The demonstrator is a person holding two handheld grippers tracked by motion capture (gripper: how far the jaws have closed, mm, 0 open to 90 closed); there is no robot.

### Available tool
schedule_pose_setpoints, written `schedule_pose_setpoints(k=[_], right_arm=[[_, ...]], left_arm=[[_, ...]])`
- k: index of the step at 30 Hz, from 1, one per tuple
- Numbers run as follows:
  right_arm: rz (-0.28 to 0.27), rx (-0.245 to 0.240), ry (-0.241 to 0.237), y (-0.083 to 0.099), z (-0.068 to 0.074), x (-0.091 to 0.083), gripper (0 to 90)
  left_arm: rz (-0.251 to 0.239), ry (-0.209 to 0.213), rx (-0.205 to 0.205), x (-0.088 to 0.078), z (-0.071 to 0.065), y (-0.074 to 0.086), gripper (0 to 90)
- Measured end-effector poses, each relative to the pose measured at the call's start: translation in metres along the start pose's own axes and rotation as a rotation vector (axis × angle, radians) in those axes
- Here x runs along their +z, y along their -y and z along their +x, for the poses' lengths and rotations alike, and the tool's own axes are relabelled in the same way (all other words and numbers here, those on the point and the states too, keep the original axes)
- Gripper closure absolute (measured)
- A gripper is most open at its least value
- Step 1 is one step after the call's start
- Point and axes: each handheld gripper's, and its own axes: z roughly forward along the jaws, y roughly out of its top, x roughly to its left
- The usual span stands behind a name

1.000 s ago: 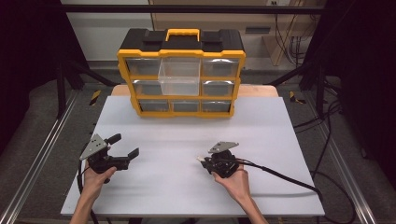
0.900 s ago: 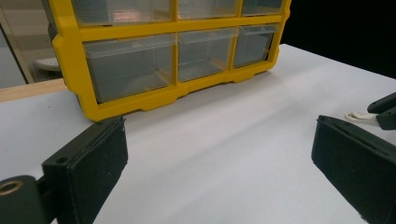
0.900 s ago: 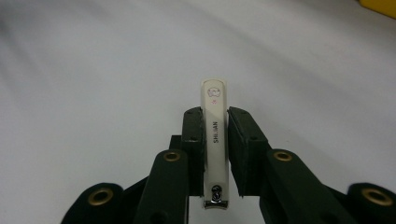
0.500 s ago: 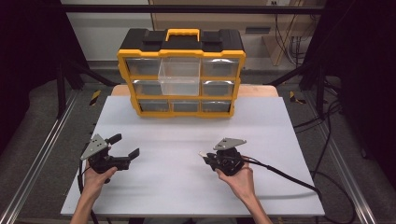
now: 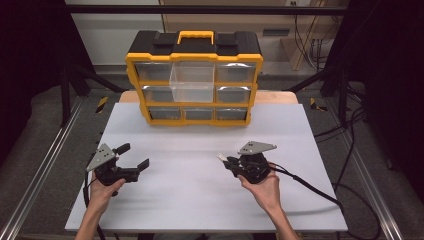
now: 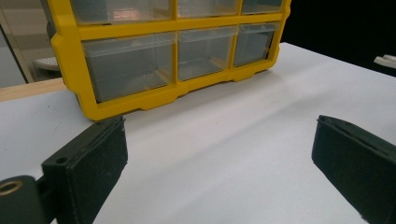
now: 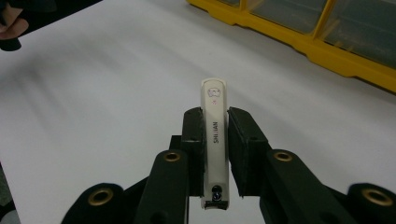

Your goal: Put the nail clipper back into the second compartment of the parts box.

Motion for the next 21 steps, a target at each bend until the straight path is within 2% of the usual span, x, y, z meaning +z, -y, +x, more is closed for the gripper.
schedule_pose_setpoints(k=[8,21], right_arm=[[-0.063,0.012,0.0,-0.019,-0.007,-0.016,77.4],[-0.138,0.006,-0.011,-0.05,-0.009,-0.036,77.4]], left_arm=[[-0.004,0.001,-0.004,0.0,0.001,0.0,3.5],[-0.002,0.001,-0.006,0.0,0.001,0.0,3.5]])
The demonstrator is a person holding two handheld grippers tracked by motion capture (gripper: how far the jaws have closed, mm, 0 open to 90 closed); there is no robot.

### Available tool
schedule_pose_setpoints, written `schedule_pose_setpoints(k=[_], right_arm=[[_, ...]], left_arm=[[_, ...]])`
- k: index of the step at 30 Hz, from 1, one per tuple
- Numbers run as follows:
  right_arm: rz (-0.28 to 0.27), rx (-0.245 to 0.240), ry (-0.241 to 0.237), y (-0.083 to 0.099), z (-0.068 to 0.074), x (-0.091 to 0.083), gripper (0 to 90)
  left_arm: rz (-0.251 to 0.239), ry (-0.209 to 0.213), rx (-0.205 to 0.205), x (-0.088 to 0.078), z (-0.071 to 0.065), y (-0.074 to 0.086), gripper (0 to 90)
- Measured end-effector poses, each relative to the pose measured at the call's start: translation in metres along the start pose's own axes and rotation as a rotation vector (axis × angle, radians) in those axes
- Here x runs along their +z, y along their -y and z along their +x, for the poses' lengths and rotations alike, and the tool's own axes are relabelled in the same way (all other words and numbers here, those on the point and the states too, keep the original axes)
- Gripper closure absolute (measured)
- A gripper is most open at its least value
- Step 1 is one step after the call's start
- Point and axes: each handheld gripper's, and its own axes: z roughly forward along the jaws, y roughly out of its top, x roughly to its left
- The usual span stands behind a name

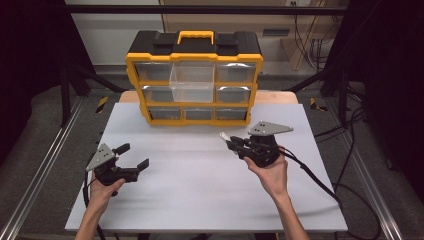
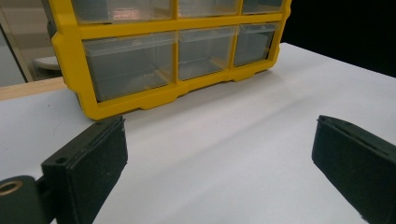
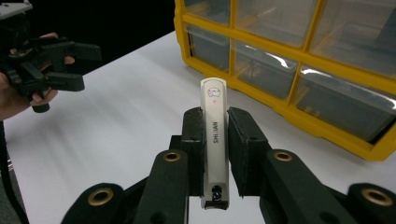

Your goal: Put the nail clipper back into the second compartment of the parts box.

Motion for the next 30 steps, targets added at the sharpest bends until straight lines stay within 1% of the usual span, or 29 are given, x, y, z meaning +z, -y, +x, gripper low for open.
schedule_pose_setpoints(k=[2,6,11,14,15,16,17,18,19,22,23,30], right_arm=[[-0.004,-0.009,0.002,-0.005,0.0,-0.001,77.4],[-0.016,-0.005,0.001,-0.014,-0.001,-0.002,77.4],[-0.026,-0.016,0.004,-0.023,-0.002,-0.005,77.4],[-0.038,-0.021,0.007,-0.033,-0.002,-0.008,77.4],[-0.038,-0.021,0.007,-0.033,-0.002,-0.008,77.4],[-0.049,-0.023,0.01,-0.038,-0.002,-0.01,77.4],[-0.049,-0.023,0.01,-0.038,-0.002,-0.01,77.4],[-0.054,-0.024,0.012,-0.043,-0.002,-0.011,77.4],[-0.054,-0.024,0.012,-0.043,-0.002,-0.011,77.4],[-0.062,-0.035,0.015,-0.051,-0.002,-0.013,77.4],[-0.062,-0.035,0.015,-0.051,-0.002,-0.013,77.4],[-0.075,-0.042,0.025,-0.067,-0.002,-0.016,77.4]], left_arm=[[0.0,0.001,0.001,0.0,0.0,0.0,3.5],[-0.002,0.001,0.001,0.0,0.0,0.0,3.4],[-0.003,0.001,-0.001,-0.001,0.0,0.0,3.5],[-0.002,0.001,0.001,0.0,0.0,0.0,3.5],[-0.002,0.001,0.001,0.0,0.0,0.0,3.4],[-0.002,0.001,0.0,0.0,0.0,0.0,3.5],[-0.002,0.001,0.0,0.0,0.0,0.0,3.4],[-0.002,0.001,-0.001,-0.001,0.0,0.0,3.5],[-0.003,0.001,-0.001,-0.001,0.0,0.0,3.5],[-0.005,0.001,-0.002,-0.001,0.001,0.0,3.5],[-0.005,0.001,-0.002,-0.001,0.001,0.0,3.5],[-0.006,0.001,-0.002,-0.001,0.001,0.0,3.5]])
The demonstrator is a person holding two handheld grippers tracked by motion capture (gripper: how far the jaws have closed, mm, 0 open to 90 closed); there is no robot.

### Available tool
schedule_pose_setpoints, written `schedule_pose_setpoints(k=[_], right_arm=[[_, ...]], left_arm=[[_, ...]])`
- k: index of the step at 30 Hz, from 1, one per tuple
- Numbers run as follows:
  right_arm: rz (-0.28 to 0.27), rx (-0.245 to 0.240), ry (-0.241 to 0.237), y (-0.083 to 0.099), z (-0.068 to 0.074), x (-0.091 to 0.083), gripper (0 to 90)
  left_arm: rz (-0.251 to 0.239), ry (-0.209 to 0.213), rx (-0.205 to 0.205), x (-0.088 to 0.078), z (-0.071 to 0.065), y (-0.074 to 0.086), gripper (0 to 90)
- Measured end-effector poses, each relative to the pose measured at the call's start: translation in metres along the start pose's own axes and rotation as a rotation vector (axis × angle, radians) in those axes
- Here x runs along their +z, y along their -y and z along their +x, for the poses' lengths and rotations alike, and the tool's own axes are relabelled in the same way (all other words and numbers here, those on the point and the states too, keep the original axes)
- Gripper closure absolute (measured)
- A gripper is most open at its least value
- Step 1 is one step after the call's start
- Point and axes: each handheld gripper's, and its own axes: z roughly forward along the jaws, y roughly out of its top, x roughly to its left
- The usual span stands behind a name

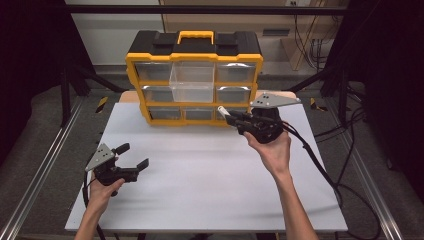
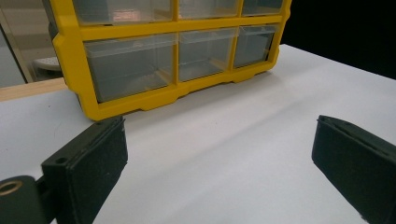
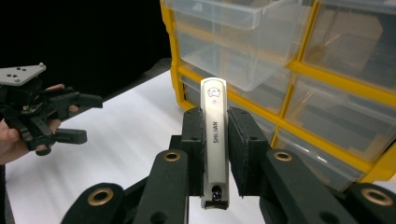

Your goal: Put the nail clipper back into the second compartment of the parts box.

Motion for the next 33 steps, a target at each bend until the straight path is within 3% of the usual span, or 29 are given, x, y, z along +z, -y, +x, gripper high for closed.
schedule_pose_setpoints(k=[33], right_arm=[[-0.033,-0.022,0.012,-0.047,-0.012,0.013,77.4]], left_arm=[[0.002,0.001,-0.004,0.0,0.0,0.0,3.4]])
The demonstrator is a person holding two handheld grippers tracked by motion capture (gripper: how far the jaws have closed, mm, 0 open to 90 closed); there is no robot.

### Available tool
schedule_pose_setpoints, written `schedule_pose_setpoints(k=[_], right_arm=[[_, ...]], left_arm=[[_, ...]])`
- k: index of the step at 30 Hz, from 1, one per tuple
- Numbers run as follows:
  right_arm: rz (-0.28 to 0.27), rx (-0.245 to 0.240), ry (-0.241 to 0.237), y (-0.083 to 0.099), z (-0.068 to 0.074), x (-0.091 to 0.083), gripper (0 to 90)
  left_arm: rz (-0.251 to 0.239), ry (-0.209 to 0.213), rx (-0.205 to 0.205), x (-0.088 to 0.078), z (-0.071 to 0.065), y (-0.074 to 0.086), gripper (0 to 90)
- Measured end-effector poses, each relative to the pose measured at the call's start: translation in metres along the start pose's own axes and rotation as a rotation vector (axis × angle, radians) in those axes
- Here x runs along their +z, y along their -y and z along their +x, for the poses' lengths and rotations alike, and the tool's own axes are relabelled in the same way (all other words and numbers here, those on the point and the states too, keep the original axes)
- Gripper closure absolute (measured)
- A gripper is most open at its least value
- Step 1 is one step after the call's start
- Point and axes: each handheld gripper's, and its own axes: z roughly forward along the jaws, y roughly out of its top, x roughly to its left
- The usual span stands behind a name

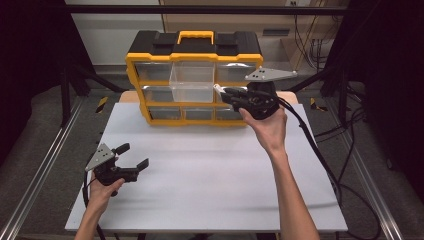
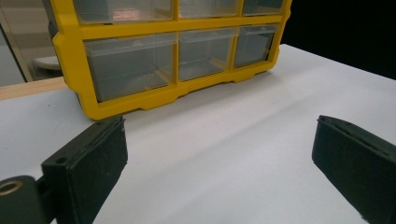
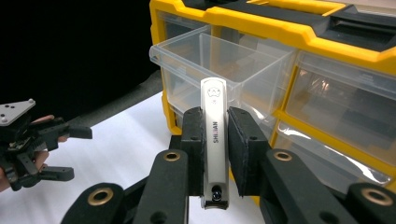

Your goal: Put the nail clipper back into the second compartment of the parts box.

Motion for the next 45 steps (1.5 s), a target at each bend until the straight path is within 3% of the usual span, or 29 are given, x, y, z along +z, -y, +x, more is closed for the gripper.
schedule_pose_setpoints(k=[21,45], right_arm=[[-0.037,-0.006,-0.016,-0.035,-0.005,0.019,77.4],[-0.019,-0.005,-0.014,-0.06,-0.013,0.058,77.4]], left_arm=[[0.001,0.002,-0.003,0.0,0.001,0.0,3.4],[-0.002,0.0,-0.006,0.0,0.002,0.0,3.3]])
